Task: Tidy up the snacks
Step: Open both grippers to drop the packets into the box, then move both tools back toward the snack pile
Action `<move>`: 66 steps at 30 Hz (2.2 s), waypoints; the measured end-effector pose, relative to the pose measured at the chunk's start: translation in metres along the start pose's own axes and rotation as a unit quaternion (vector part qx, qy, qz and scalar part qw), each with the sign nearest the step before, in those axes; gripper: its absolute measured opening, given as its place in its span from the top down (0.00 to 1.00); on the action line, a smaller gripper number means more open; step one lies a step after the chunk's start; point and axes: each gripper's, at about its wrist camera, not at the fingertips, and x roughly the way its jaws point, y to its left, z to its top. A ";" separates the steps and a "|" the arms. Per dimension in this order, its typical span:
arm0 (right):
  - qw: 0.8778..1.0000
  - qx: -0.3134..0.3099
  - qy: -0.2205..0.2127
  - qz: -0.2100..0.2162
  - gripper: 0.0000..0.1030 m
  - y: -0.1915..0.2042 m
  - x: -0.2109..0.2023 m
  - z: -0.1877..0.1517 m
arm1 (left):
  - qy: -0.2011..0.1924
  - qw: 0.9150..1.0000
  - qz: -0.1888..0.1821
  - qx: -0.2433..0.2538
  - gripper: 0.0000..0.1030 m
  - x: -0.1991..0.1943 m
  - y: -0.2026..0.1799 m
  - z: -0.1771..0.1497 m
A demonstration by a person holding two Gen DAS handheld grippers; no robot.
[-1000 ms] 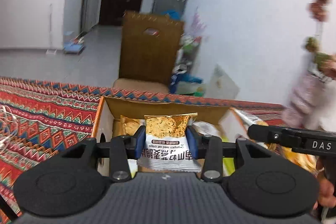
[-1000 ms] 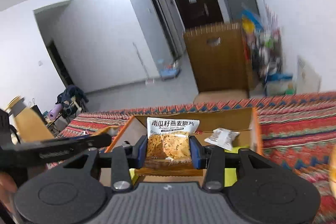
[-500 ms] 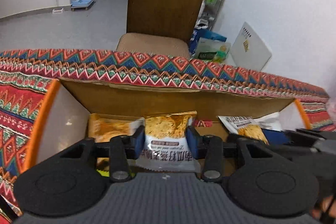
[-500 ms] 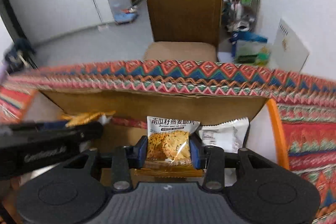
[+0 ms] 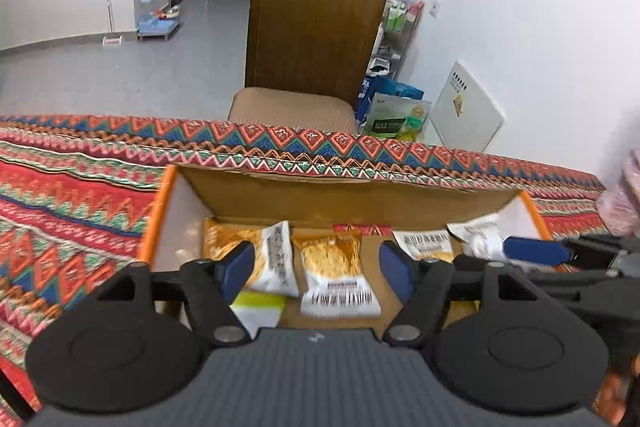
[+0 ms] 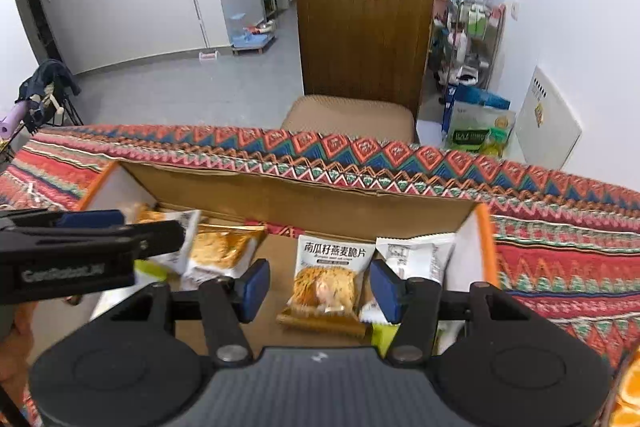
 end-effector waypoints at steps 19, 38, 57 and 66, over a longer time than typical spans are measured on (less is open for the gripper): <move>0.993 -0.030 -0.110 -0.010 0.29 0.020 -0.222 -0.135 | -0.120 0.992 -0.024 0.035 0.12 -0.251 0.002 -0.136; 0.976 -0.033 -0.216 -0.018 0.16 0.065 -0.323 -0.383 | -0.190 0.982 -0.006 0.018 0.06 -0.349 0.016 -0.373; 0.990 -0.006 -0.140 -0.025 0.15 0.069 -0.302 -0.478 | -0.122 0.992 -0.028 0.012 0.05 -0.328 0.014 -0.424; 0.991 0.018 -0.128 -0.030 0.15 0.050 -0.279 -0.455 | -0.114 0.993 -0.033 0.005 0.05 -0.304 0.019 -0.386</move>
